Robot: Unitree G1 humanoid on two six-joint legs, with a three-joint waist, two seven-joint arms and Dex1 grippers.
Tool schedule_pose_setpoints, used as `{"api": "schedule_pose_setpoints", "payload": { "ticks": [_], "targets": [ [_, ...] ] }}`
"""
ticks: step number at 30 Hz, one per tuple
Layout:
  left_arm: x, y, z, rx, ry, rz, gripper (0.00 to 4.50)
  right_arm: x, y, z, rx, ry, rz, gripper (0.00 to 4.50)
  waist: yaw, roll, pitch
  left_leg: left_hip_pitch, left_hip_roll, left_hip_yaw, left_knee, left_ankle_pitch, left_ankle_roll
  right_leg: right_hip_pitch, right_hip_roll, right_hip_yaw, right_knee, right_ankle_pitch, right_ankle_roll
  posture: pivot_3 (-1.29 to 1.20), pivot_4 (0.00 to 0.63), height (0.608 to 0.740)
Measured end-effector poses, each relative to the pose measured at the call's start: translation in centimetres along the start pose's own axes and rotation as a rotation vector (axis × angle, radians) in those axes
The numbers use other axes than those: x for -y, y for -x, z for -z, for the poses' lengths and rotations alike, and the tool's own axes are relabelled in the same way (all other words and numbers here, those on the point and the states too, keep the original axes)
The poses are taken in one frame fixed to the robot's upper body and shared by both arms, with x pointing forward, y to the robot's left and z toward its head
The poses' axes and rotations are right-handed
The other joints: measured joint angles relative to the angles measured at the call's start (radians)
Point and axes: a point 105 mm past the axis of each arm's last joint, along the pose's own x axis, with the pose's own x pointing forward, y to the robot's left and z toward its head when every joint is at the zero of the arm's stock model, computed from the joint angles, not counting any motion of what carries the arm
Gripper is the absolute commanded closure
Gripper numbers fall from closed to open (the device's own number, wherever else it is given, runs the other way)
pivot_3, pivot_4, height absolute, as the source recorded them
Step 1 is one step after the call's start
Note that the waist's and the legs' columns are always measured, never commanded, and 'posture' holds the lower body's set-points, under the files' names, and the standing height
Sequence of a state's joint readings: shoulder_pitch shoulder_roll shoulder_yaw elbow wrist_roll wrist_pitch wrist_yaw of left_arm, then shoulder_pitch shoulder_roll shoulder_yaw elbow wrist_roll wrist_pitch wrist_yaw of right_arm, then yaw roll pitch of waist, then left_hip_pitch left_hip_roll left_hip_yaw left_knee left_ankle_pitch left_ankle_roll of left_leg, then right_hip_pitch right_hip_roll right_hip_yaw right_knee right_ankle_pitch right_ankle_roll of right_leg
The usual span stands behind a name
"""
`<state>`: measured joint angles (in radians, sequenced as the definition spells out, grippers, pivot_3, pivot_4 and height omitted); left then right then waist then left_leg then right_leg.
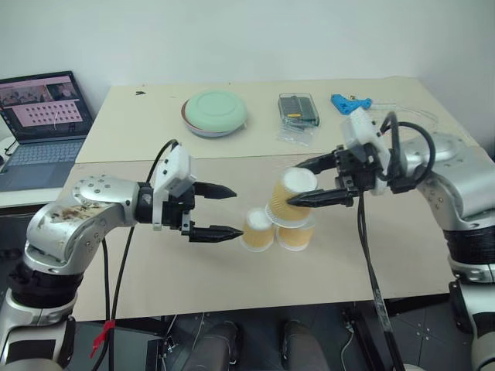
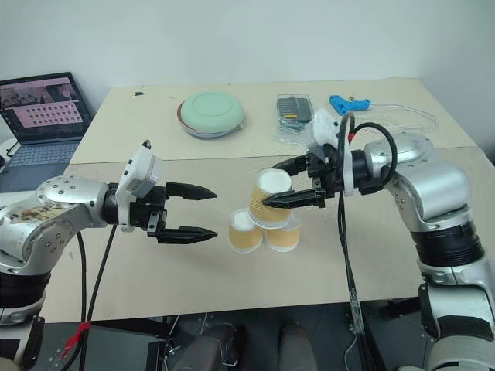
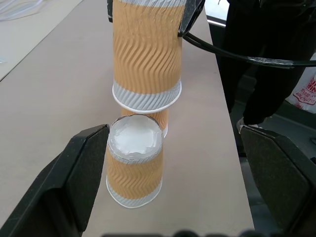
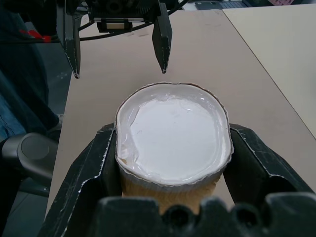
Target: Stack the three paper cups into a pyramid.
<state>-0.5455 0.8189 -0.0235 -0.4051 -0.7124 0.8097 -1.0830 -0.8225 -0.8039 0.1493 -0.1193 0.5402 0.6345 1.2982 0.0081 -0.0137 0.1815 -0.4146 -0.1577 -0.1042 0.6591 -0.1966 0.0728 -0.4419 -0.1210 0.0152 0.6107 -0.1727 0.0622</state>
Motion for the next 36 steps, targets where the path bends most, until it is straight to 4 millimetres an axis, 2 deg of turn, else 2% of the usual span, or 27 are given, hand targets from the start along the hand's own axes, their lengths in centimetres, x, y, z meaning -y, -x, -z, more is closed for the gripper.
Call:
{"api": "schedule_pose_setpoints", "payload": {
  "ticks": [8,27,33,35,36],
  "targets": [
    [0.0,0.0,0.0,0.0,0.001,-0.009,0.0,0.3,-0.9,-0.2,0.011,0.067,0.017,1.83,-0.001,0.0,0.0,0.0,0.0,0.0,0.0,0.0,0.0,0.0,0.0,0.0,0.0,0.0,0.0,0.0,0.15,0.733],
    [-0.1,0.0,0.0,0.001,0.002,-0.01,0.0,0.1,-1.1,0.3,-0.004,0.071,0.013,1.83,-0.001,0.0,0.0,0.0,0.0,0.0,0.0,0.0,-0.001,0.0,0.001,0.0,0.0,0.0,-0.001,0.0,0.15,0.733],
    [-0.1,0.0,0.0,0.001,0.004,-0.01,0.0,-0.1,-1.4,1.3,-0.026,0.048,0.008,1.83,-0.001,0.0,0.0,0.0,0.0,0.0,0.0,0.0,-0.001,0.0,0.001,0.0,0.0,0.0,-0.001,0.0,0.15,0.733],
    [-0.1,0.0,0.0,0.0,0.005,-0.012,0.0,-0.1,-1.4,1.3,-0.024,0.047,0.008,0.96,-0.001,0.0,0.0,0.0,0.0,0.0,0.0,0.0,-0.001,0.0,0.001,0.0,0.0,0.001,-0.001,0.0,0.15,0.733],
    [-0.1,0.0,0.0,0.0,0.006,-0.014,0.0,-0.1,-1.4,1.3,-0.024,0.047,0.009,0.75,-0.002,0.0,0.0,0.0,0.0,0.0,0.0,0.0,-0.001,0.0,0.001,0.0,0.0,0.001,-0.001,0.0,0.15,0.733]
  ]
}}
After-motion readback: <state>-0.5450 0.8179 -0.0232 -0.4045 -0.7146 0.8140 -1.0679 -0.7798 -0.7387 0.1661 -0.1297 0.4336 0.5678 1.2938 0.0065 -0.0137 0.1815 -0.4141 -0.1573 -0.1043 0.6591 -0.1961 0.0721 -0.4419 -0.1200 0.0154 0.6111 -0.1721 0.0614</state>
